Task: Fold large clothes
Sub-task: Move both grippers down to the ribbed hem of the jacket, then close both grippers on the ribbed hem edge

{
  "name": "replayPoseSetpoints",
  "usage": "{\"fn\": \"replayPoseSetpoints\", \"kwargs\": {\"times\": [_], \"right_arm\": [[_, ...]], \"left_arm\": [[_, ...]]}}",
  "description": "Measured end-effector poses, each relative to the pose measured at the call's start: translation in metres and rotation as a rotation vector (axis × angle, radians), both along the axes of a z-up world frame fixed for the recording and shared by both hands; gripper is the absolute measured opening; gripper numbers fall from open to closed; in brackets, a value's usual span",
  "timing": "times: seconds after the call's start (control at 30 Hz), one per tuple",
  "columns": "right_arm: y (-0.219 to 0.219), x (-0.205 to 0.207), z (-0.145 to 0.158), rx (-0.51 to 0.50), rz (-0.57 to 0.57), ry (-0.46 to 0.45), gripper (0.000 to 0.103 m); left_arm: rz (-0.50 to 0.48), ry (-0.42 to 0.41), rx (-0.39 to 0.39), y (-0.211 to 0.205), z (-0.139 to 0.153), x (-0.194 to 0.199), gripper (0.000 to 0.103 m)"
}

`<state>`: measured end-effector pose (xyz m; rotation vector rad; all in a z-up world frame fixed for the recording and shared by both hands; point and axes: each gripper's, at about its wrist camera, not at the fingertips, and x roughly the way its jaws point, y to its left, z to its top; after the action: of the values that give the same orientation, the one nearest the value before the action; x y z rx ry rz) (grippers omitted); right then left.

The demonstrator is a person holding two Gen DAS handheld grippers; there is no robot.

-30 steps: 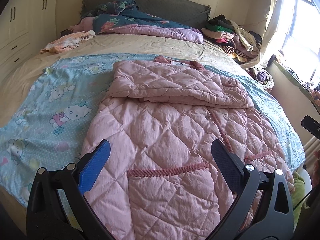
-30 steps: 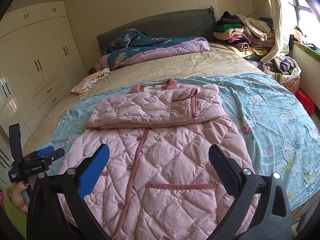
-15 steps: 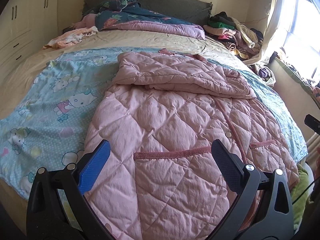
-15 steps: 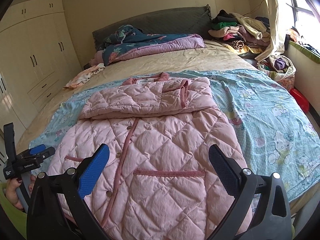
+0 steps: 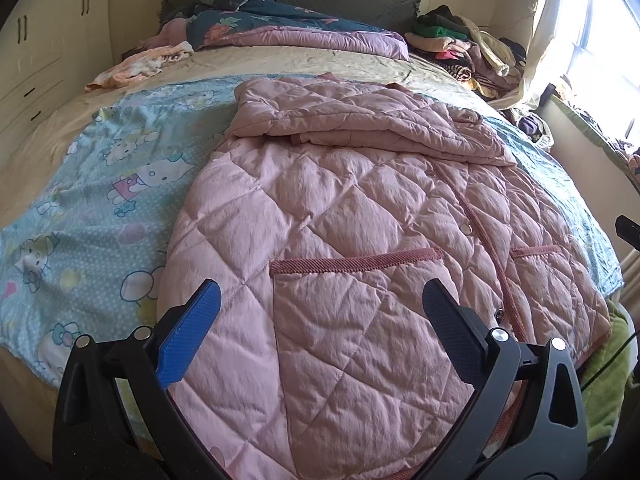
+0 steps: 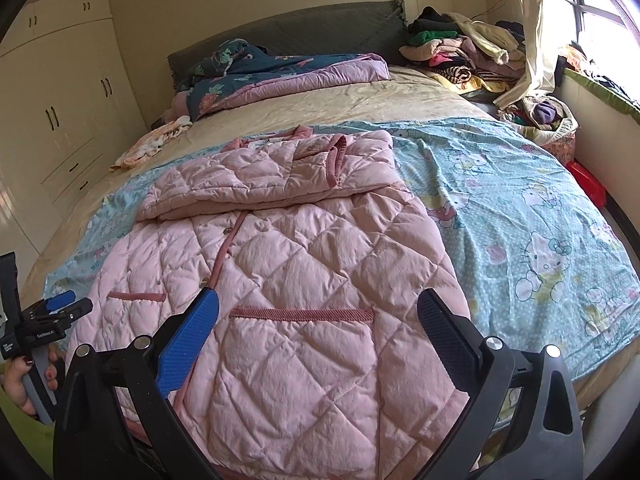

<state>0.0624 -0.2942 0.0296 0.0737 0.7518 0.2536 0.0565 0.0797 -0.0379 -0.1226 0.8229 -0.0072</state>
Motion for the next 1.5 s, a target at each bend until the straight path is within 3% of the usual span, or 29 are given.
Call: {"fn": "replayPoseSetpoints", "kwargs": {"times": [0.13, 0.53, 0.93, 1.17, 1.5], "right_arm": [[-0.011, -0.003, -0.006, -0.002, -0.020, 0.011, 0.099], [-0.035, -0.011, -0.021, -0.015, -0.057, 0.046, 0.099], [-0.051, -0.016, -0.033, 0.003, -0.071, 0.084, 0.099], [-0.058, -0.020, -0.042, -0.007, -0.076, 0.110, 0.099], [-0.072, -0.028, -0.064, -0.036, -0.076, 0.193, 0.099]], "left_arm": [[0.008, 0.004, 0.043, 0.001, -0.005, -0.004, 0.095], [0.031, 0.046, 0.054, 0.014, -0.017, -0.013, 0.095], [0.077, 0.092, -0.028, 0.049, -0.036, -0.037, 0.095], [0.074, 0.131, -0.083, 0.063, -0.047, -0.053, 0.079], [0.043, 0.187, -0.166, 0.059, -0.067, -0.065, 0.075]]}}
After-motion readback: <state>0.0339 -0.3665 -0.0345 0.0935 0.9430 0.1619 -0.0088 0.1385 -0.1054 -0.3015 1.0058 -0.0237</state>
